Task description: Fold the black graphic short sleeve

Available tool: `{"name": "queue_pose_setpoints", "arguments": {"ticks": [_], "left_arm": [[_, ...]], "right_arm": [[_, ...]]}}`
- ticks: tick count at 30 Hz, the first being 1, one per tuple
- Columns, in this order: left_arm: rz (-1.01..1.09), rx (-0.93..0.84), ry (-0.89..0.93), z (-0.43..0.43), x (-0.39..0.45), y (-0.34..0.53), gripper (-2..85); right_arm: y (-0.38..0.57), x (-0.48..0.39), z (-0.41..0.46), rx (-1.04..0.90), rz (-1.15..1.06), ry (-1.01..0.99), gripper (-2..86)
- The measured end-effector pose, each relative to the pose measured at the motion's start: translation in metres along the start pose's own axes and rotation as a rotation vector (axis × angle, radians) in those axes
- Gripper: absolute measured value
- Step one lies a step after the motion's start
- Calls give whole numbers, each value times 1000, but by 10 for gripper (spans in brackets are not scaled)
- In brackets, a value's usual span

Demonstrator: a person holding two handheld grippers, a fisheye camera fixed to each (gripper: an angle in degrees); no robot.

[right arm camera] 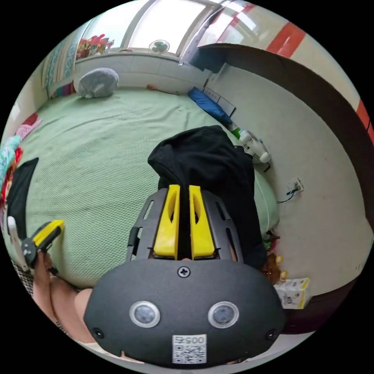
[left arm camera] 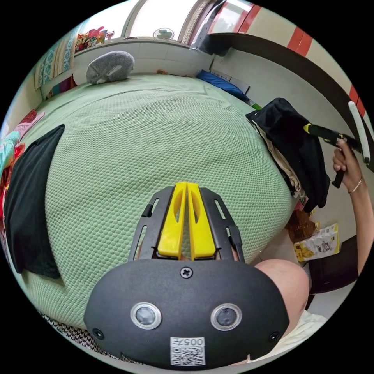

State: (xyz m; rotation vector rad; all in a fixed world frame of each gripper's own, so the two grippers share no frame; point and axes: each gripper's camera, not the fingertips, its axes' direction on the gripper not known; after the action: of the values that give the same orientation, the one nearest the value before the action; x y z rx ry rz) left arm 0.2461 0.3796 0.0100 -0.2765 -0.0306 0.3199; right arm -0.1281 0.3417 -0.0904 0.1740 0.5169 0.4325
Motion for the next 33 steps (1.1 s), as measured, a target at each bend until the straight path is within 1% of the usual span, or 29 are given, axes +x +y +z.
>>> {"name": "queue_pose_setpoints", "arguments": {"ticks": [2,5,10,15,18,22,24,27,29,30,33], "left_arm": [[-8,-4,4,-2,-6,3,-7],[-43,-8,17,-5,-19,7,-7],[-83,1,30,-13,-39,14,-7],[-86,-5,28,-20,-53,20,-7],[-88,-8,32,-24,-63,22,-7],[-112,-7,36,-32,-80,27,-7],[-138,-2,27,-38,-89,30,-7],[-245,37,10,-55,-113,42,-7],[-385,90,54,-78,-145,57,-7],[-408,99,62,-84,-154,62,-7],[-518,159,58,-122,-199,93,-7]], "right_arm": [[-6,36,-8,-16,83,-146,0],[-10,70,-12,-23,129,-251,-3],[-11,82,-17,-28,71,-243,-3],[-15,88,-19,-24,53,-330,-4],[-20,86,-23,-22,38,-419,-4],[-30,66,-28,-25,0,-591,-4],[-35,45,-28,-30,-38,-635,-4],[-40,3,-25,-47,-74,-725,-3],[-39,-36,-18,-84,-91,-817,-2],[-38,-45,-16,-99,-94,-831,0],[-34,-91,1,-237,-152,-860,19]]}}
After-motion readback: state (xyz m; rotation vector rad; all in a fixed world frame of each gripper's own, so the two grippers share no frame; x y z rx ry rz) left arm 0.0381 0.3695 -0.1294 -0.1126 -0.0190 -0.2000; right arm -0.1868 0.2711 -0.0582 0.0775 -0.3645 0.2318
